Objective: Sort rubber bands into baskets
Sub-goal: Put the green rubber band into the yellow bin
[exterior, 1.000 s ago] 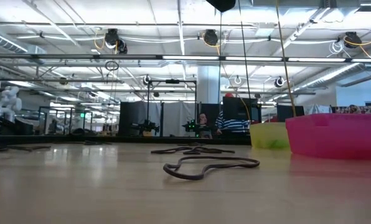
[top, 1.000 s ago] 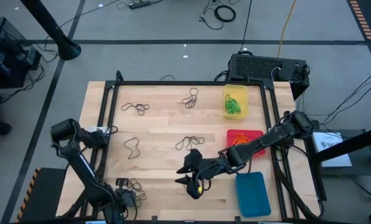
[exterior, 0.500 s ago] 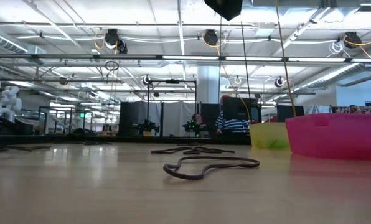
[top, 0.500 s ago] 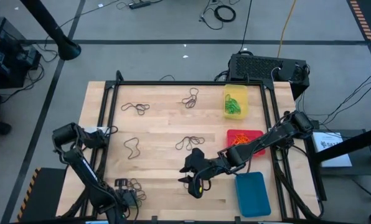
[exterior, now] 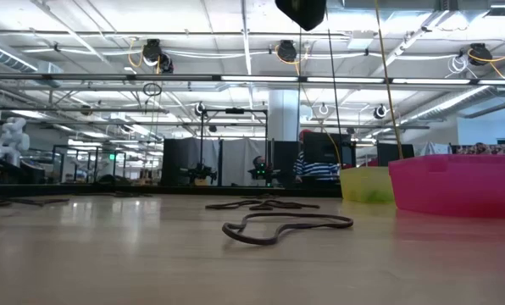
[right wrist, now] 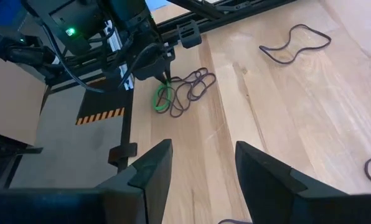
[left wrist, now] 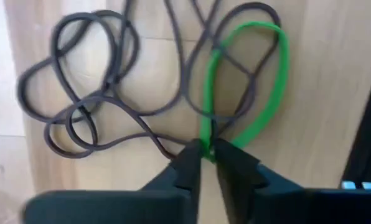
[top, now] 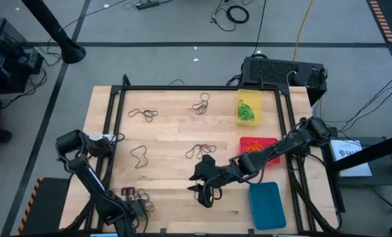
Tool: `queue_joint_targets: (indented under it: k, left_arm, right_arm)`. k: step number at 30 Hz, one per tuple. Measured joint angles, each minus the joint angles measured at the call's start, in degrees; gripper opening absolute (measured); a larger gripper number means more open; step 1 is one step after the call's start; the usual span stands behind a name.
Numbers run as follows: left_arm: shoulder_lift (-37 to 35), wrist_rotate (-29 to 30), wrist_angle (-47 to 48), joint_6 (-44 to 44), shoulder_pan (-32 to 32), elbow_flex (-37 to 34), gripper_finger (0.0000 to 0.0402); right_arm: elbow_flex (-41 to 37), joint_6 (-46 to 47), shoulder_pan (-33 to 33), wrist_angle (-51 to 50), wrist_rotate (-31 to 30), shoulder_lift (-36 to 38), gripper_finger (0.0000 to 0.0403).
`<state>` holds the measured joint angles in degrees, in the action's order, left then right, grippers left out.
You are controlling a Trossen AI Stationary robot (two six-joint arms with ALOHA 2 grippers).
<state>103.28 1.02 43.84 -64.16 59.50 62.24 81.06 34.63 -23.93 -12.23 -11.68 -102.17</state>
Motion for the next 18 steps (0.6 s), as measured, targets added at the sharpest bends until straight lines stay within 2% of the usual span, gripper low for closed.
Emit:
queue_joint_targets:
  k: [2, 4, 10, 18]
  left_arm:
    - [0.0, 0.0, 0.19, 0.1, -0.37, 0.0, 0.0018]
    - [-0.07, 0.0, 0.17, 0.55, -0.65, 0.0, 0.0007]
    - [-2.69, -1.18, 1.07, 4.71, -2.61, 0.0, 0.0003]
    - [-12.77, -0.96, 7.82, 12.09, -8.95, 0.02, 0.0003]
  right_arm:
    - [0.0, -0.42, 0.09, 0.0, 0.0, 0.0, 0.0169]
    - [0.0, -0.84, 0.11, -0.02, 0.0, 0.0, 0.0169]
    - [0.0, -1.5, 0.32, -0.42, 0.35, 0.04, 0.0169]
    - [-0.02, -1.34, 2.31, -5.03, 4.8, 1.01, 0.0169]
